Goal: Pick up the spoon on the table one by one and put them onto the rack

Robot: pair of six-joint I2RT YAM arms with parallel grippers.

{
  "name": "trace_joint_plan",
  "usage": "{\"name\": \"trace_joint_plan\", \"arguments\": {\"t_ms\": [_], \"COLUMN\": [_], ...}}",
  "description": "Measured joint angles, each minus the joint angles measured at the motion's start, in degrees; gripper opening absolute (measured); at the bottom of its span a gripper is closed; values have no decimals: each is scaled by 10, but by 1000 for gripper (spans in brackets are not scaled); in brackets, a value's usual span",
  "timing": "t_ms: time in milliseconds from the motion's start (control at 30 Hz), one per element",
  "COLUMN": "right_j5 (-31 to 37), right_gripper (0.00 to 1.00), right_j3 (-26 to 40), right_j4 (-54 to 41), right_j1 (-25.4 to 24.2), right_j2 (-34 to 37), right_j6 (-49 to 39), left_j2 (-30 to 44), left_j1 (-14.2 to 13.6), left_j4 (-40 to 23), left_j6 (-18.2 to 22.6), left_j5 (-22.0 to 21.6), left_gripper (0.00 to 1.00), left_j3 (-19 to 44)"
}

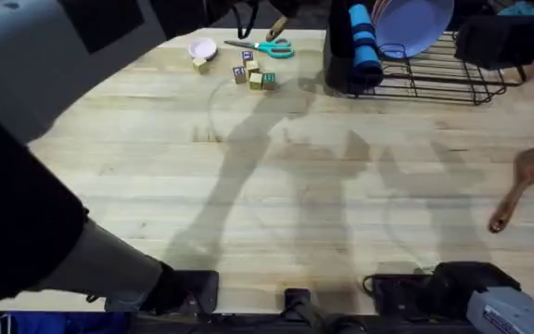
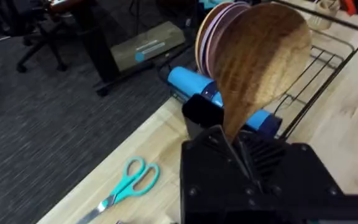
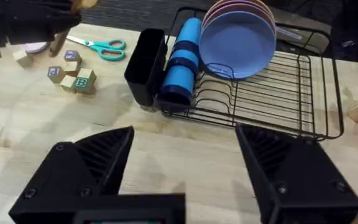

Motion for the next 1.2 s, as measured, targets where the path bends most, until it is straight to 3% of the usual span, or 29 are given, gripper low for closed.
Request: {"name": "trace_joint_plan", "arguments": {"t_ms": [67, 100, 133, 200, 233, 267, 300, 467, 567, 733, 767, 800, 1200], "right_j5": [0, 0, 0, 0, 0, 0, 0, 0, 0, 0, 0, 0, 0], "right_gripper": [992, 992, 992, 992, 992, 992, 992, 992, 992, 992, 992, 992, 992], "right_j3": [0, 0, 0, 0, 0, 0, 0, 0, 0, 0, 0, 0, 0], "right_j4": [0, 0, 0, 0, 0, 0, 0, 0, 0, -3, -19, -24, -27], "right_j1": [0, 0, 0, 0, 0, 0, 0, 0, 0, 0, 0, 0, 0], "right_j2": [0, 0, 0, 0, 0, 0, 0, 0, 0, 0, 0, 0, 0], "right_j6": [0, 0, 0, 0, 0, 0, 0, 0, 0, 0, 0, 0, 0], "left_j2": [5, 23, 59, 69, 97, 102, 135, 200, 227, 244, 244, 244, 242], "left_j1": [0, -4, -25, -35, -56, -58, -67, -67, -67, -63, -56, -55, -52], "left_j4": [15, 49, 134, 165, 261, 278, 363, 467, 498, 462, 388, 374, 251], "left_j6": [-12, -35, -79, -97, -137, -144, -165, -174, -176, -176, -176, -175, -173], "left_j5": [11, 22, 32, 34, 40, 41, 44, 44, 44, 44, 44, 43, 39], "left_gripper": [43, 43, 43, 43, 43, 43, 43, 43, 43, 43, 43, 43, 42], "left_j3": [0, 2, 2, 2, 7, 7, 9, 9, 9, 9, 12, 12, 21]}}
